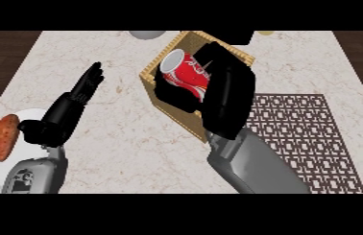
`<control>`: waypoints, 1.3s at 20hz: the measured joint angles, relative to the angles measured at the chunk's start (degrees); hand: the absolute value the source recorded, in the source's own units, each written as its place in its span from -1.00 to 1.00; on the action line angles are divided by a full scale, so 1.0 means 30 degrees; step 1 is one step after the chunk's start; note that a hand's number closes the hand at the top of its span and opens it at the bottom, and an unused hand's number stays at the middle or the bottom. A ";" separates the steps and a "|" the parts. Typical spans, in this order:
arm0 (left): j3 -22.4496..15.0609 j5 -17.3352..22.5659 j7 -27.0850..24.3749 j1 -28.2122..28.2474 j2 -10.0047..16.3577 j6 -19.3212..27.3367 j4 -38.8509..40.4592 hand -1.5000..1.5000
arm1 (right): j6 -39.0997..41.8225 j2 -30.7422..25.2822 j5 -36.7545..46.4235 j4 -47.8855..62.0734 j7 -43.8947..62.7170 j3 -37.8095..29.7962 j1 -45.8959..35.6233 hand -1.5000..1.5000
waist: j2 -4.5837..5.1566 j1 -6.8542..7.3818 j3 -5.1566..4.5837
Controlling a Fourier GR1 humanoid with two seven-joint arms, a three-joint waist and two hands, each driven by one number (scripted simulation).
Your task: Pick the can from the placemat and place it in the basket
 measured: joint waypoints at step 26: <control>0.0075 -0.0399 -0.0342 0.0624 -0.0360 0.0133 -0.0121 0.00 | -0.4249 0.0001 -0.4011 0.2933 -0.6182 -0.5868 -0.1448 -1.00 | -0.0060 -0.0360 0.0011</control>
